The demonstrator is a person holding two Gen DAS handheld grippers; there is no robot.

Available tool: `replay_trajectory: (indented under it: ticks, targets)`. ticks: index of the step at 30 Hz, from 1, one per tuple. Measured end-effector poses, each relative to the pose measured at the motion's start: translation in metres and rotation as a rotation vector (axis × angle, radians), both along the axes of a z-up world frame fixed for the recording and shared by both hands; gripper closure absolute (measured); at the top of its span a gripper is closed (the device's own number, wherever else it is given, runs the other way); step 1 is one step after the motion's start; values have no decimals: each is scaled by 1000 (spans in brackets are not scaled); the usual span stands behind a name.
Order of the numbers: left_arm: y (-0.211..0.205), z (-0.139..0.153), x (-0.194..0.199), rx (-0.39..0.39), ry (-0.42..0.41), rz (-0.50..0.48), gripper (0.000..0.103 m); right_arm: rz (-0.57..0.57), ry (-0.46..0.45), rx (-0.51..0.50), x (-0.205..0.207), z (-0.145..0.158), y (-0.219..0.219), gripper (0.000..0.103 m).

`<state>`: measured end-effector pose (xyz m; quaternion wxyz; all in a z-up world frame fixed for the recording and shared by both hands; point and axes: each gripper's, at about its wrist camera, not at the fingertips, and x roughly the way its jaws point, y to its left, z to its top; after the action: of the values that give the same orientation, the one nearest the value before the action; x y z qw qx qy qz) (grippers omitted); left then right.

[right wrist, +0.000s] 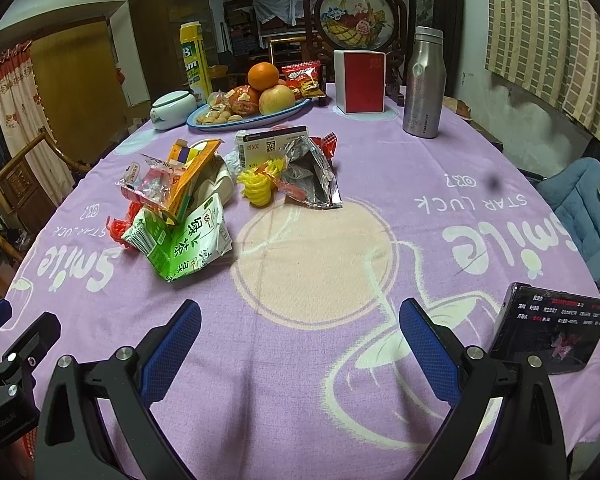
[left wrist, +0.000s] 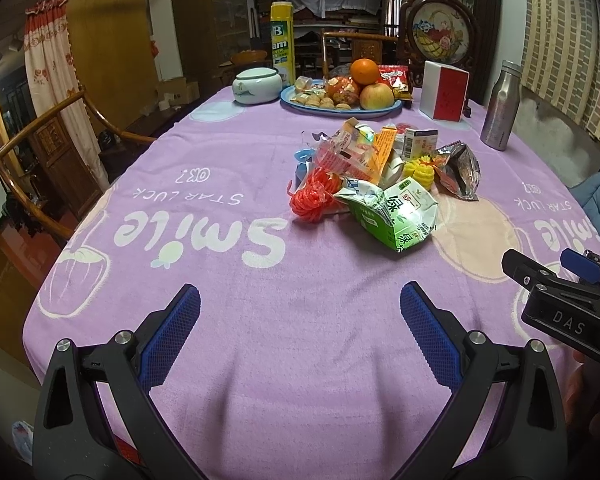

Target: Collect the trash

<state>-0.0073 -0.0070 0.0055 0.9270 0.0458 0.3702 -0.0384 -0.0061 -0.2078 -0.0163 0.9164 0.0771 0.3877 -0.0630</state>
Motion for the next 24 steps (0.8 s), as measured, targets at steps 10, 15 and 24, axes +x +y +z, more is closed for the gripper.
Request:
replay_trajectory:
  ticks: [10, 15, 24]
  targets:
    - [1, -1, 1, -2, 1, 0, 7, 1, 2, 0, 1, -1, 0, 5]
    - [1, -2, 0, -2, 1, -1, 7, 2, 4, 0, 1, -2, 1, 5]
    - [1, -4, 0, -1, 5, -4, 7, 3, 5, 1, 1, -2, 1, 5]
